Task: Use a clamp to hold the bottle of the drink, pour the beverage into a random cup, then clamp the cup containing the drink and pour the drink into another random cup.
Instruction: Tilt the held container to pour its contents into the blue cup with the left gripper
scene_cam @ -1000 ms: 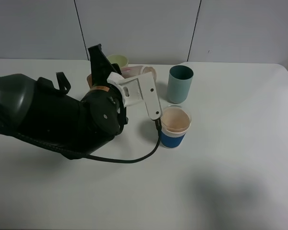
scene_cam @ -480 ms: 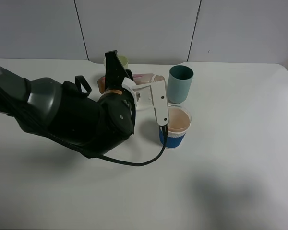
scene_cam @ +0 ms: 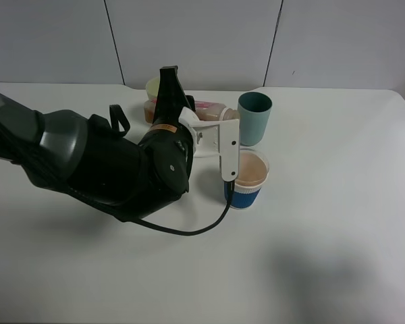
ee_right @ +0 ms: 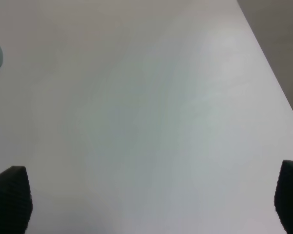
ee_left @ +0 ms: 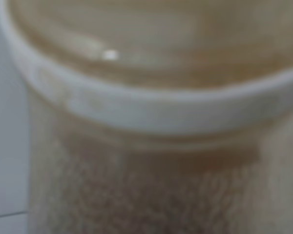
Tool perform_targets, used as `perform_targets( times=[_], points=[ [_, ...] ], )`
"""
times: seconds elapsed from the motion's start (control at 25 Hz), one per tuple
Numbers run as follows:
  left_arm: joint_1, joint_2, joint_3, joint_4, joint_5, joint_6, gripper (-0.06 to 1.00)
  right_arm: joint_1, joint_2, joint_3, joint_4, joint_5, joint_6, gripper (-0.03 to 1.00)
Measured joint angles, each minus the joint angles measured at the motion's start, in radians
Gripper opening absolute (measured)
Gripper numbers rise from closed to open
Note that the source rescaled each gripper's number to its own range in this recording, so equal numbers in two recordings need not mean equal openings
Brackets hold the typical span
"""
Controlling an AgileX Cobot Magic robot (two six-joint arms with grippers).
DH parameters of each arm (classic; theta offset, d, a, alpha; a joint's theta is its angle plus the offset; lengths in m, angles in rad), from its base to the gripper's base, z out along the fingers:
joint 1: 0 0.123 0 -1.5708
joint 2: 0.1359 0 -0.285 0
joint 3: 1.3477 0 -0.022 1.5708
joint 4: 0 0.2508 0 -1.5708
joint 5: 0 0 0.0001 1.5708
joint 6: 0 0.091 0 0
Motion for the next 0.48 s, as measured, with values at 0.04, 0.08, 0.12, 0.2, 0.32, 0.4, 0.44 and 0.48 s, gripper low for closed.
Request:
perform_targets(
  times=[0.04,0.08,0.12,0.2,0.32,0.4,0.44,0.48],
  points=[
    [0.000,0.000,0.000,0.010,0.000,0.001,0.02,0.000,0.000,0.000,0.000,0.000,0.000,1.00],
    [0.000,0.000,0.000,0.030,-0.001,0.002,0.02,0.000,0.000,0.000,0.000,0.000,0.000,1.00],
    [0.000,0.000,0.000,0.042,-0.001,0.002,0.02,0.000,0.000,0.000,0.000,0.000,0.000,1.00],
    [0.000,0.000,0.000,0.059,-0.001,0.004,0.02,0.000,0.000,0.000,0.000,0.000,0.000,1.00],
    [0.000,0.000,0.000,0.080,-0.001,0.012,0.02,0.000,0.000,0.000,0.000,0.000,0.000,1.00],
    [0.000,0.000,0.000,0.090,-0.001,0.031,0.02,0.000,0.000,0.000,0.000,0.000,0.000,1.00],
    [0.000,0.000,0.000,0.095,-0.001,0.050,0.02,0.000,0.000,0.000,0.000,0.000,0.000,1.00],
    [0.000,0.000,0.000,0.096,-0.001,0.056,0.02,0.000,0.000,0.000,0.000,0.000,0.000,1.00]
  ],
)
